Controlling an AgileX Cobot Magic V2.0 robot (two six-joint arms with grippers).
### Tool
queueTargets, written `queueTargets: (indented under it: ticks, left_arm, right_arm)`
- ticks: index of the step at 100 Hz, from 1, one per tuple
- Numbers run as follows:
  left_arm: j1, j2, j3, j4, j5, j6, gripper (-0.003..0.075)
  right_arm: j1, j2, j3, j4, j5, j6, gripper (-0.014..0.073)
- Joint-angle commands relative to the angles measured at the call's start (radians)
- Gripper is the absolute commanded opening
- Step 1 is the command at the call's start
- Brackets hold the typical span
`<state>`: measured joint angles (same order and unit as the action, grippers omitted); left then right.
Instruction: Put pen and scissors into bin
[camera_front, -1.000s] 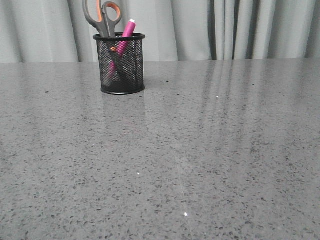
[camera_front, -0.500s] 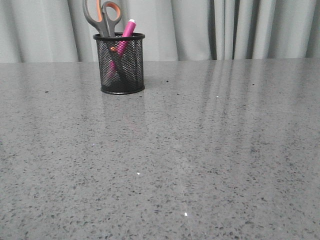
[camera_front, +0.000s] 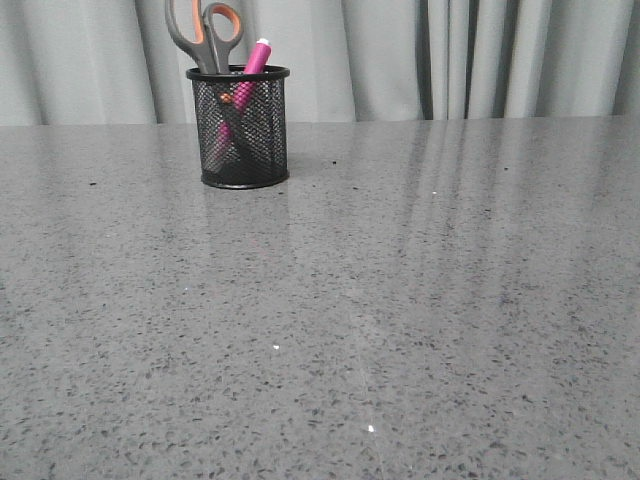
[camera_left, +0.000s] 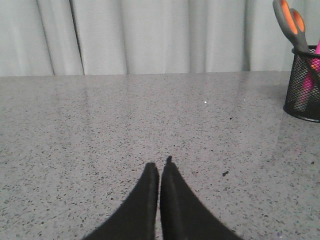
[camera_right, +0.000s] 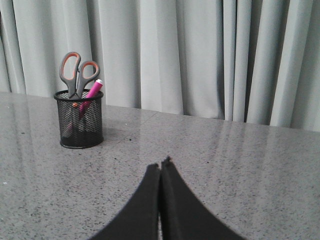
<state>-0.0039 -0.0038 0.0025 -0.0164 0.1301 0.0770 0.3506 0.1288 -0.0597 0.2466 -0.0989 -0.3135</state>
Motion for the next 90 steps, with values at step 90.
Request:
queueTargets:
  ticks: [90]
  left_arm:
    - [0.002,-0.031,0.045,-0.008,-0.076,-0.010,-0.0019]
  right_arm:
    - [-0.324,-0.160,0.084,-0.193,0.169,0.136,-0.0069]
